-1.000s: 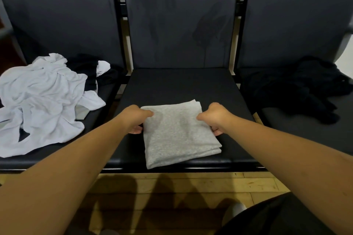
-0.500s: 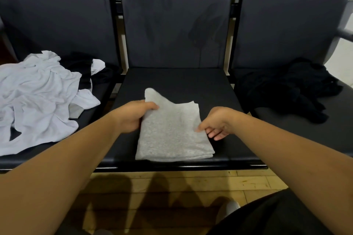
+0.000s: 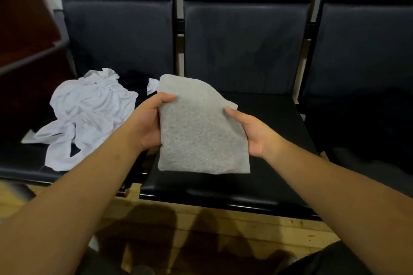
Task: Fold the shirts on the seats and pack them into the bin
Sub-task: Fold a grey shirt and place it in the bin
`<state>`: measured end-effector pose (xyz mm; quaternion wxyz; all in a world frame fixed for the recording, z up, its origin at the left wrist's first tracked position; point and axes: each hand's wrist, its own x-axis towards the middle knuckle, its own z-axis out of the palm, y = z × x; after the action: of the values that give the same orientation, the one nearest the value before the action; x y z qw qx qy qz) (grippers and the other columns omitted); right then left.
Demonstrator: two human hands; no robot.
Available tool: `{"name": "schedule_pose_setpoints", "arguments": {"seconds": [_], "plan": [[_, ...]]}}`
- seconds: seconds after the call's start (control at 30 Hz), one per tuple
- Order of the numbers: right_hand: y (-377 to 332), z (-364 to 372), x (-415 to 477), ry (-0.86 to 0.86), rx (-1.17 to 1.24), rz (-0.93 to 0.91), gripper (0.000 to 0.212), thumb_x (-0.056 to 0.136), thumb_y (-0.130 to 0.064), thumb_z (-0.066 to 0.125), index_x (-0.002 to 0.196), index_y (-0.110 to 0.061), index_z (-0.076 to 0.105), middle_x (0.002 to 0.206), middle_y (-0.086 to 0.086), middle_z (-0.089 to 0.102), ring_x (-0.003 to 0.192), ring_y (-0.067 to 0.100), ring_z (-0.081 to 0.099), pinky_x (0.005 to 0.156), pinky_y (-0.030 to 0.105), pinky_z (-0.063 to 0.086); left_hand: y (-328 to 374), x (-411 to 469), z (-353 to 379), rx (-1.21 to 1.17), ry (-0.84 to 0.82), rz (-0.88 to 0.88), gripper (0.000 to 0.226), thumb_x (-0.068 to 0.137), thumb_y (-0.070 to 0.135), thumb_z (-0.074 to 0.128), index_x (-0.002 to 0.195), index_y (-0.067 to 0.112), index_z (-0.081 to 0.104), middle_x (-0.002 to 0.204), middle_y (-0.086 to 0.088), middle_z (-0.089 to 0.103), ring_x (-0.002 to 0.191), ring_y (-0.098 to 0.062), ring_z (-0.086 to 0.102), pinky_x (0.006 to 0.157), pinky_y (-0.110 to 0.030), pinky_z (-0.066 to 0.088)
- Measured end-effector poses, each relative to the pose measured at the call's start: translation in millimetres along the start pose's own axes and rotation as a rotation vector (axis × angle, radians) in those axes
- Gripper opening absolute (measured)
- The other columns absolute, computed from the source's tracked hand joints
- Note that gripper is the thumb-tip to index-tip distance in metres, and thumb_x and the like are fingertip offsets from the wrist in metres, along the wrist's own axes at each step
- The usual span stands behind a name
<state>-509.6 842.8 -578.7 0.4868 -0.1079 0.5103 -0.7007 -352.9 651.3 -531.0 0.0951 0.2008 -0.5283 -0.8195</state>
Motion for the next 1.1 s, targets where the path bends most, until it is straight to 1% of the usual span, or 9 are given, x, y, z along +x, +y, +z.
{"name": "schedule_pose_setpoints", "arguments": {"seconds": [0.1,0.2,0.47,0.57,0.67,0.8,0.9,1.0,1.1], "plan": [[-8.9,41.2,13.1,0.063,-0.116,-0.182,0.034,0.093,-0.023,0.071,0.124,-0.01,0.066,0.117,0.014,0.073,0.106,0.031,0.072,0.09,0.046,0.057,11.9,-14.1,-31.9,0.076,0.126,0.002,0.029,0.094,0.032,0.061,0.117,0.016,0.069,0.105,-0.006,0.075,0.089,-0.02,0.074,0.079,-0.04,0.056],[-10.5,90.7,31.0,-0.006,-0.218,-0.312,0.028,0.096,-0.018,0.067,0.122,-0.009,0.064,0.114,0.014,0.074,0.102,0.03,0.073,0.087,0.045,0.06,24.3,-29.4,-68.3,0.044,0.25,0.076,0.02,0.098,0.028,0.059,0.112,0.016,0.068,0.099,-0.004,0.076,0.081,-0.016,0.075,0.081,-0.038,0.055],[40.2,242.8,94.8,-0.232,-0.45,-0.35,0.031,0.093,-0.024,0.072,0.121,-0.013,0.065,0.113,0.008,0.075,0.102,0.023,0.073,0.09,0.044,0.06,31.2,-117.1,-213.1,-0.009,0.567,0.342,0.037,0.1,0.03,0.055,0.135,0.02,0.06,0.125,-0.005,0.071,0.114,-0.024,0.068,0.087,-0.046,0.057],[90.6,297.9,112.8,-0.315,-0.533,-0.301,0.033,0.095,-0.022,0.07,0.126,-0.011,0.064,0.115,0.007,0.073,0.102,0.022,0.072,0.089,0.038,0.06,15.0,-162.0,-261.5,-0.032,0.694,0.379,0.042,0.104,0.029,0.049,0.142,0.014,0.054,0.125,-0.007,0.07,0.104,-0.018,0.071,0.074,-0.035,0.06],[148.1,345.1,126.6,-0.388,-0.611,-0.227,0.038,0.096,-0.017,0.068,0.131,-0.007,0.061,0.12,0.009,0.071,0.105,0.023,0.07,0.086,0.033,0.06,-12.0,-211.2,-304.8,-0.066,0.802,0.364,0.042,0.105,0.029,0.047,0.143,0.015,0.053,0.129,-0.007,0.068,0.109,-0.017,0.07,0.079,-0.034,0.059],[225.0,391.3,133.3,-0.504,-0.738,-0.089,0.035,0.097,-0.016,0.067,0.131,-0.007,0.062,0.122,0.008,0.07,0.106,0.024,0.069,0.093,0.042,0.057,-67.1,-274.1,-350.1,-0.169,0.967,0.325,0.035,0.104,0.028,0.05,0.136,0.017,0.058,0.119,-0.003,0.074,0.109,-0.019,0.07,0.073,-0.033,0.062],[286.7,412.1,131.6,-0.575,-0.822,0.028,0.03,0.097,-0.014,0.065,0.127,-0.008,0.063,0.121,0.011,0.07,0.107,0.026,0.069,0.096,0.046,0.055,-119.7,-311.5,-371.8,-0.273,1.058,0.295,0.037,0.104,0.027,0.051,0.139,0.016,0.056,0.127,-0.006,0.07,0.114,-0.022,0.069,0.078,-0.036,0.061],[338.3,416.5,127.4,-0.615,-0.856,0.141,0.026,0.099,-0.011,0.063,0.125,-0.006,0.063,0.117,0.014,0.071,0.102,0.029,0.07,0.093,0.048,0.057,-163.1,-334.9,-377.3,-0.34,1.135,0.247,0.03,0.105,0.028,0.05,0.133,0.026,0.058,0.12,0.0,0.074,0.104,-0.019,0.072,0.078,-0.041,0.06],[386.7,413.0,123.6,-0.679,-0.971,0.272,0.033,0.1,-0.016,0.062,0.132,-0.008,0.06,0.117,0.008,0.071,0.102,0.026,0.069,0.089,0.043,0.058,-206.5,-358.6,-382.2,-0.389,1.206,0.185,0.03,0.104,0.03,0.052,0.133,0.028,0.058,0.124,-0.002,0.072,0.113,-0.023,0.068,0.094,-0.046,0.054]]}}
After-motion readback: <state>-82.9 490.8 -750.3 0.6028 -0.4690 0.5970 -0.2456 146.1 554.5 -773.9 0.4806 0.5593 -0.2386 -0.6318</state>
